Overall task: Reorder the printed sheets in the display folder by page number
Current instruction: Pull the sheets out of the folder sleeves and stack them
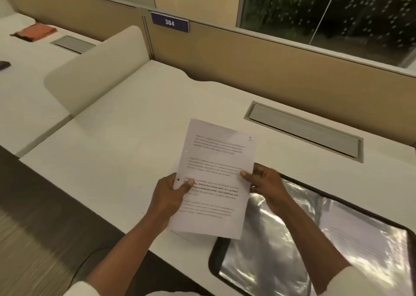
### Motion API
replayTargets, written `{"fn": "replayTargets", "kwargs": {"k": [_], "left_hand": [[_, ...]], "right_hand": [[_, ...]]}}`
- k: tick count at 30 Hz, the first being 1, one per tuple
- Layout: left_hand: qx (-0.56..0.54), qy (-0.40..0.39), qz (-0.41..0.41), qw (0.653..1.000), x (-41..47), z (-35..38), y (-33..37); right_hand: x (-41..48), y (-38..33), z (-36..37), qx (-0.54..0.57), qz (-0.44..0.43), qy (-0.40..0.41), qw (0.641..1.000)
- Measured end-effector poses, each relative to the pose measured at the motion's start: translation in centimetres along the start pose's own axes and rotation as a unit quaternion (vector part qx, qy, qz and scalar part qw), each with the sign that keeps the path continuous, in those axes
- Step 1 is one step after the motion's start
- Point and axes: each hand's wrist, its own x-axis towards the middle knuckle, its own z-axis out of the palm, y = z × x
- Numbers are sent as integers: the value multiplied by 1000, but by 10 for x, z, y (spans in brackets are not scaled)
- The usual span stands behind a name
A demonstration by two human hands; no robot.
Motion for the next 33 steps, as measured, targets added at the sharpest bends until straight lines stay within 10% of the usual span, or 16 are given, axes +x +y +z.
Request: {"fn": "replayTargets", "kwargs": {"k": [11,20,33], "left_hand": [[317,78,12,945,89,-51,-58],[454,76,-2,888,99,-36,-71],[688,78,112,713,57,22,-51]], "right_hand": [[4,81,77,-173,73,88,978],[9,100,88,-423,55,167,889],[-43,100,51,-424,55,167,888]]}}
